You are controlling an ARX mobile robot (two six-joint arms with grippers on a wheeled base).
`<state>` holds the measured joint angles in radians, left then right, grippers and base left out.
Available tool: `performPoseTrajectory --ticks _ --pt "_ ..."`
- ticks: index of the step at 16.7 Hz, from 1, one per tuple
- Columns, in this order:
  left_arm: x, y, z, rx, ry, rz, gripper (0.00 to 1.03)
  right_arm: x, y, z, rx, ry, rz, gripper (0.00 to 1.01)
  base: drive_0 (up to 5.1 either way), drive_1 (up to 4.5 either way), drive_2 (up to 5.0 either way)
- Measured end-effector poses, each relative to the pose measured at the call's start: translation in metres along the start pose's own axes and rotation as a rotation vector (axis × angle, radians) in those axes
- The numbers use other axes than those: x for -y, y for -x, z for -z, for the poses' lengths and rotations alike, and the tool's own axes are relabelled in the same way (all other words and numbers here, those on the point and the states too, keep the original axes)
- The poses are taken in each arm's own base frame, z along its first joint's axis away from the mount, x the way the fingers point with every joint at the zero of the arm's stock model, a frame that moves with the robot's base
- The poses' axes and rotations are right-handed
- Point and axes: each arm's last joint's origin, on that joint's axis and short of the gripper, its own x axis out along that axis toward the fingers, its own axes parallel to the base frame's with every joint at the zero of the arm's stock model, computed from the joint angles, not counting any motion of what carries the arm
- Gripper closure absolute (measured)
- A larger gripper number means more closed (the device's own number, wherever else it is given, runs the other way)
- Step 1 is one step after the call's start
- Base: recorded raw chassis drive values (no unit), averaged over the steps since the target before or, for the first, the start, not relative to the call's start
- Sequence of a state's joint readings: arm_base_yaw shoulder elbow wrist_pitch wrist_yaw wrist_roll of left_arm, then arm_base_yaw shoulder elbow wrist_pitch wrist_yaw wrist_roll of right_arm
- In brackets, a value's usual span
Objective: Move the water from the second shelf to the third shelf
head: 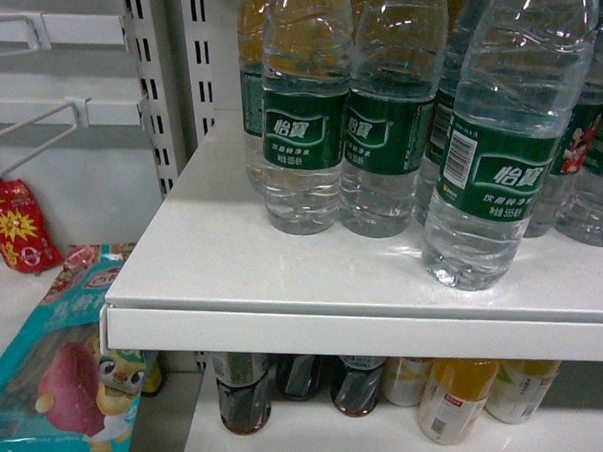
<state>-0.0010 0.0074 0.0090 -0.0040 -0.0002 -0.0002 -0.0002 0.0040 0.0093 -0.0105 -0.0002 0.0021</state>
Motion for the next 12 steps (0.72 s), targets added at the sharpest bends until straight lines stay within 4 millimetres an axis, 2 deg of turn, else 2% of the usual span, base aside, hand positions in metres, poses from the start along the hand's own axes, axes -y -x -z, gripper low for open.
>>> performPoseTrajectory --ticks 10,11,12 --pt "0.0000 0.0000 0.0000 0.000 0.000 0.000 0.05 0.0000 0.0000 -0.0007 0.007 0.000 0.000 0.99 0.0 0.00 0.0" --pt "0.0000 0.0000 0.0000 0.000 0.000 0.000 0.05 0.0000 0.0000 -0.0007 0.007 0.000 0.000 0.94 0.0 0.00 0.0" --pt "0.0000 0.0000 0.0000 0.000 0.000 0.000 0.05 0.0000 0.0000 -0.0007 0.007 0.000 0.000 0.79 0.0 0.00 0.0"
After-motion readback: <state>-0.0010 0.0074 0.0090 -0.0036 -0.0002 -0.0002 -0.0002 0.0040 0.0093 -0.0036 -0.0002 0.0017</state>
